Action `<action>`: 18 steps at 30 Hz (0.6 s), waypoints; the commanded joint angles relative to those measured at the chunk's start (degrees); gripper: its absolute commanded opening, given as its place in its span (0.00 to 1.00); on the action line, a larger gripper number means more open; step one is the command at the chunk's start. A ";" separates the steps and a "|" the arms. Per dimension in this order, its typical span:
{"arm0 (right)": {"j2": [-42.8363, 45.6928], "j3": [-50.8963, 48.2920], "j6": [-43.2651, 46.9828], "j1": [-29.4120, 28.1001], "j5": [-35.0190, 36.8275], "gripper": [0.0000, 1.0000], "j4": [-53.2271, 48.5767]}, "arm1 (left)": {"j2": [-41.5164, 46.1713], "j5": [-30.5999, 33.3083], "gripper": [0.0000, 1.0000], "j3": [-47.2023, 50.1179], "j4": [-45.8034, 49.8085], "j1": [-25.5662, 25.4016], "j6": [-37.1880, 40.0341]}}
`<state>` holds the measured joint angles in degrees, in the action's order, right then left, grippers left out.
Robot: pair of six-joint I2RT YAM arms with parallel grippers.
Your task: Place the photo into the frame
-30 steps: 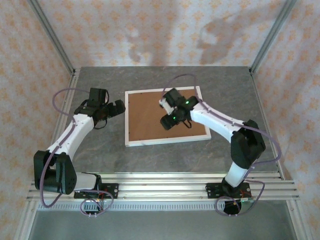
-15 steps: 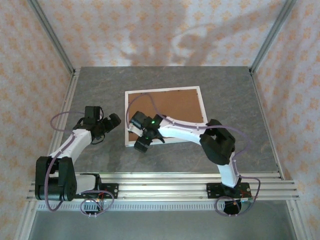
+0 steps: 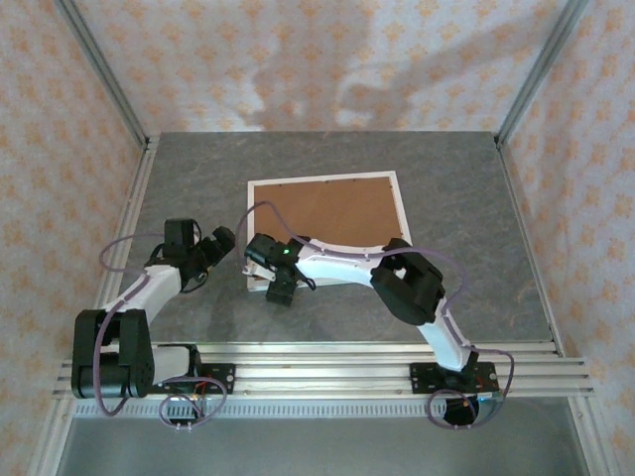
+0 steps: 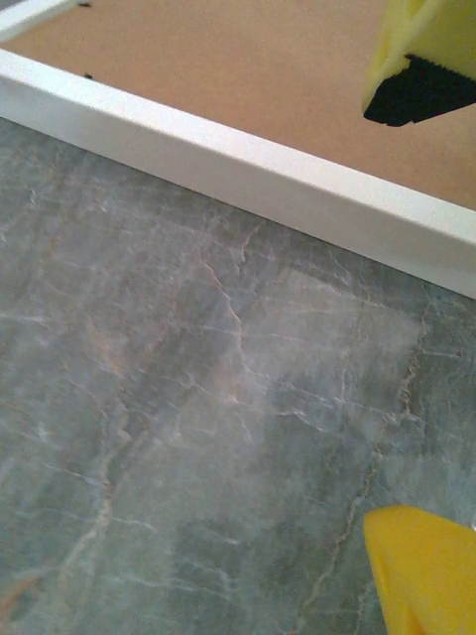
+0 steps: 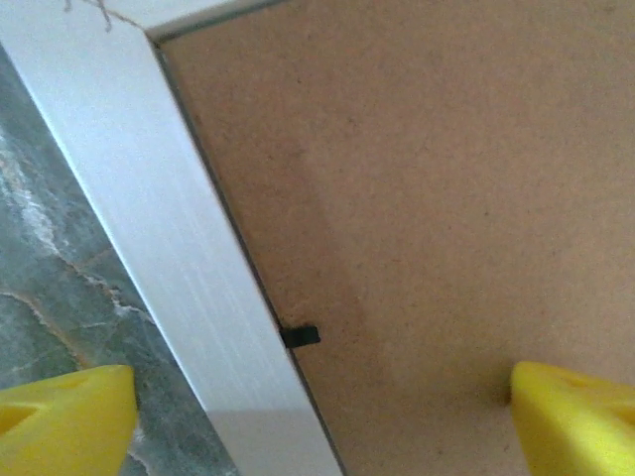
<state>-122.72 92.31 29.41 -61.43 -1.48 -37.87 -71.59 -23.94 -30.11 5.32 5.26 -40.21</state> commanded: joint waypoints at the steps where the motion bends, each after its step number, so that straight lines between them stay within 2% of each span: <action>1: -6.71 -1.87 -0.99 1.55 -2.47 0.48 -1.60 | 0.64 -2.14 1.00 1.30 -2.59 0.19 -1.25; 2: -7.18 -1.96 -0.97 1.74 -4.19 0.06 -2.26 | 0.35 -2.89 1.00 1.15 -2.17 0.19 -0.95; 3: -6.83 -3.23 -0.37 1.82 -5.91 0.00 -1.57 | 0.13 -3.75 1.00 0.93 -1.99 0.19 -0.76; 7: -5.60 -4.12 1.51 2.44 -9.06 0.00 -2.83 | -0.87 -7.27 1.00 -0.43 -1.07 0.19 -0.64; 13: 0.42 -0.18 0.43 5.34 -14.42 0.00 -2.57 | -0.66 -12.09 1.00 3.69 -8.45 -0.06 -7.55; 18: 1.02 5.01 1.81 5.71 -15.54 0.00 -4.05 | 0.80 -12.11 1.00 6.05 -10.92 -1.47 -12.86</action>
<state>-121.67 94.24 32.67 -56.38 -14.24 -36.69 -72.23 -34.52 -25.02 -2.24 4.75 -48.62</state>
